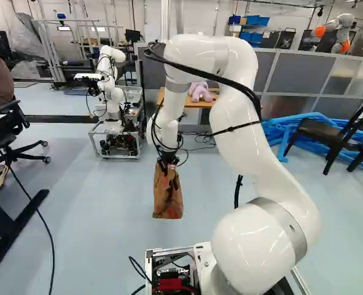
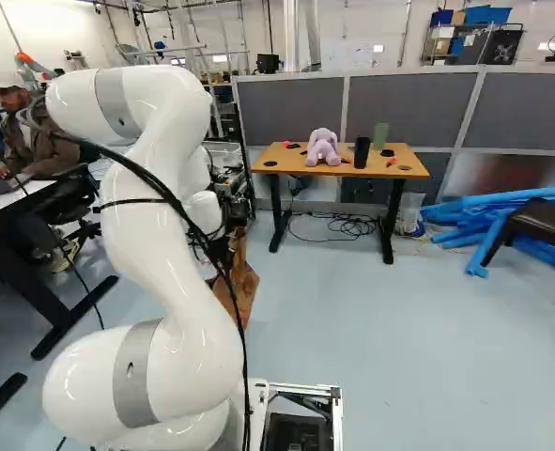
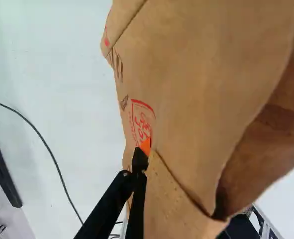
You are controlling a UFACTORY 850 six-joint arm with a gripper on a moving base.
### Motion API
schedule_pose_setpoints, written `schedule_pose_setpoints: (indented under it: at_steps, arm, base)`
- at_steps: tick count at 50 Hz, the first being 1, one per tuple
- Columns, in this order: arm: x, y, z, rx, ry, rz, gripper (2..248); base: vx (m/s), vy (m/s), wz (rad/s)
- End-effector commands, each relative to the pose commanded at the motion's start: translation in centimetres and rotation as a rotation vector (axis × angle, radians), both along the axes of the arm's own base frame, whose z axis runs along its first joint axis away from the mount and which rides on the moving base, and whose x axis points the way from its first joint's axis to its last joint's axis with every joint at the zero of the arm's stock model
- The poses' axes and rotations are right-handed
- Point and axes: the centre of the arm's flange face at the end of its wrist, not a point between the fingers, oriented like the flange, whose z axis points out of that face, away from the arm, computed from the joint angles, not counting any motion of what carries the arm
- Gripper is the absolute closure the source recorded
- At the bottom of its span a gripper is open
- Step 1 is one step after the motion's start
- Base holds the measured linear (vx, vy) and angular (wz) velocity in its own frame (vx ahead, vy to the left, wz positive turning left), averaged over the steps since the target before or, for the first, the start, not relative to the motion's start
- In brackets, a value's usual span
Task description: Pick up the bag on the ground and place it on the table
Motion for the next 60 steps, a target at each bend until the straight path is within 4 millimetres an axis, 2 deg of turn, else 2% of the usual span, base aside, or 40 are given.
schedule_pose_setpoints:
  at_steps: [33,60]
  arm:
    - [-1.1,-0.4,5.0,0.02,-0.061,-0.001,229]
    - [-1.1,-0.9,8.9,0.035,-0.121,0.0,229]
  base:
    - [0.0,0.0,0.0]
    - [0.0,0.0,0.0]
